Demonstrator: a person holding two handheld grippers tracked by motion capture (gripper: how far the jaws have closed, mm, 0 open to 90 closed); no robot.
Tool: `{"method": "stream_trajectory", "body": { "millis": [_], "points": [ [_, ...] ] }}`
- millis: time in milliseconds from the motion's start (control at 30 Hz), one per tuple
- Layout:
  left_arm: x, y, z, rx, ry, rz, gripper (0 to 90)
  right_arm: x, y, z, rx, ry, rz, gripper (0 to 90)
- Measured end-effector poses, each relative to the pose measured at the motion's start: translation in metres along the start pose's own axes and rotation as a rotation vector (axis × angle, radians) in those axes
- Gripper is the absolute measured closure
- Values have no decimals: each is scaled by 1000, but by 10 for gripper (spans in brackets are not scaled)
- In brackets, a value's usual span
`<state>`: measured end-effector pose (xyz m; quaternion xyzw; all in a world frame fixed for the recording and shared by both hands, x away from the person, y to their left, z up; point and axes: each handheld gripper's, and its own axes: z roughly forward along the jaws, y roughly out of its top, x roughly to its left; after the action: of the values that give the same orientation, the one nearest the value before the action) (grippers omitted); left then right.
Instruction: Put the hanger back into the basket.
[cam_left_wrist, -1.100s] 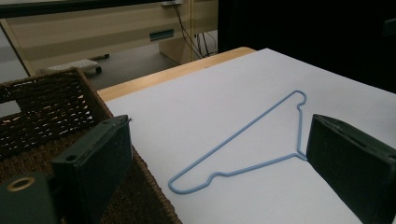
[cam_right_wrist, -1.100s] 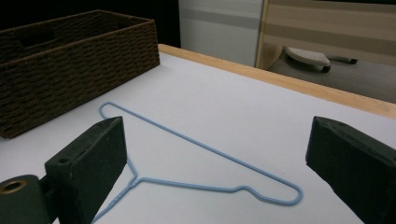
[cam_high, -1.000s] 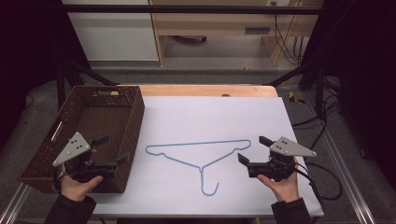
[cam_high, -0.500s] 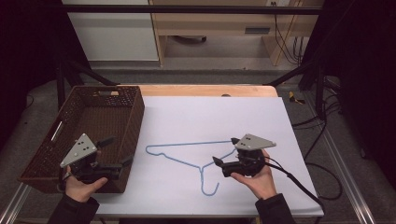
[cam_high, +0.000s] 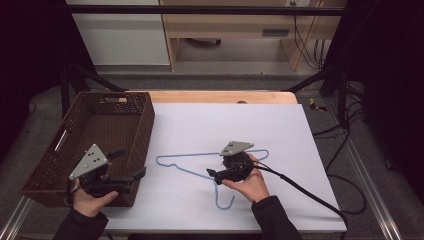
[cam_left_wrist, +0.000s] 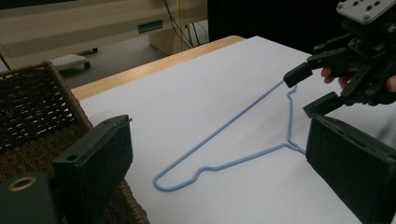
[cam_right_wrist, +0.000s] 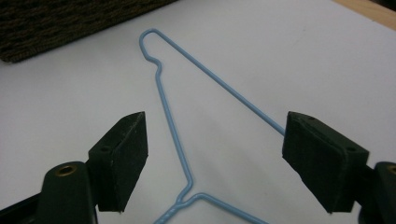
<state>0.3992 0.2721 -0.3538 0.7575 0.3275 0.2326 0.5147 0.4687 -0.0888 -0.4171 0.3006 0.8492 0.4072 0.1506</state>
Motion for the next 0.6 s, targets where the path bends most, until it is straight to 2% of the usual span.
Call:
{"method": "stream_trajectory", "body": {
  "millis": [67,300,500,600],
  "points": [
    [0,0,1,2,-2,2,70,1,-3,7,8,8,10,263],
    [-3,0,2,3,-4,12,72,1,-12,27,93,24,-12,340],
    [-3,-1,4,13,-9,15,74,2,-17,37,137,36,0,412],
    [-3,-1,4,14,-8,16,74,2,-19,40,152,45,-8,445]
  ]
}}
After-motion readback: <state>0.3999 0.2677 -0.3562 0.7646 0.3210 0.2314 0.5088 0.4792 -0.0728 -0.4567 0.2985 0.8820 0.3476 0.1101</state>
